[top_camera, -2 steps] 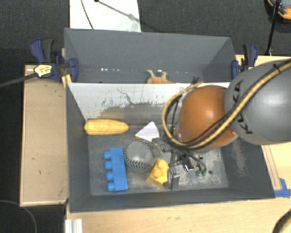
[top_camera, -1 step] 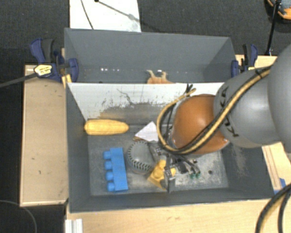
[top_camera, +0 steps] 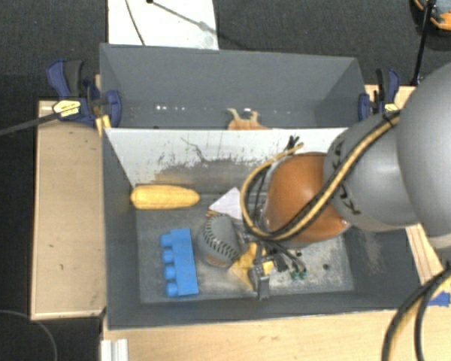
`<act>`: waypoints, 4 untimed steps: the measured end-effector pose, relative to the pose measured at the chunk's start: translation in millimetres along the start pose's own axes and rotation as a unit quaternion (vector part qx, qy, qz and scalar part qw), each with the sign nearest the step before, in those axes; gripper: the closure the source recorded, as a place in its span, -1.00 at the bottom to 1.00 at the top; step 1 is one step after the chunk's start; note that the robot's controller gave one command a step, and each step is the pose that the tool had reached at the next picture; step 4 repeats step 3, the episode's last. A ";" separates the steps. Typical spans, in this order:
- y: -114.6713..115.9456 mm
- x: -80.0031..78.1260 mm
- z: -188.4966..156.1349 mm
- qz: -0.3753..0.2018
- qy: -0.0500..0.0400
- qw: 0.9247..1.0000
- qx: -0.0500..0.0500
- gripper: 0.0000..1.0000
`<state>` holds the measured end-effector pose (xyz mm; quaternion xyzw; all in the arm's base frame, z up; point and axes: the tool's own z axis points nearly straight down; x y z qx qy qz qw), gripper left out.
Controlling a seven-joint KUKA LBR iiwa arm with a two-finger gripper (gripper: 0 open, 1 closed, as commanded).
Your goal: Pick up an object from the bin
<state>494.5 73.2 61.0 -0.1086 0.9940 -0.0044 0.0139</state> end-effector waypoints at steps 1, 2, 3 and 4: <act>0.0 0.6 -1.1 0.003 0.000 1.000 0.000 1.00; -1.0 0.2 -4.1 0.005 0.002 1.000 -0.001 1.00; -1.3 0.6 -11.9 0.006 0.005 1.000 -0.002 1.00; -1.3 0.6 -11.9 0.006 0.005 1.000 -0.002 1.00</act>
Offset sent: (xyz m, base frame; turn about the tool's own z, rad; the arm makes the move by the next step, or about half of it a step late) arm 0.0000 -0.0001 0.0090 0.0001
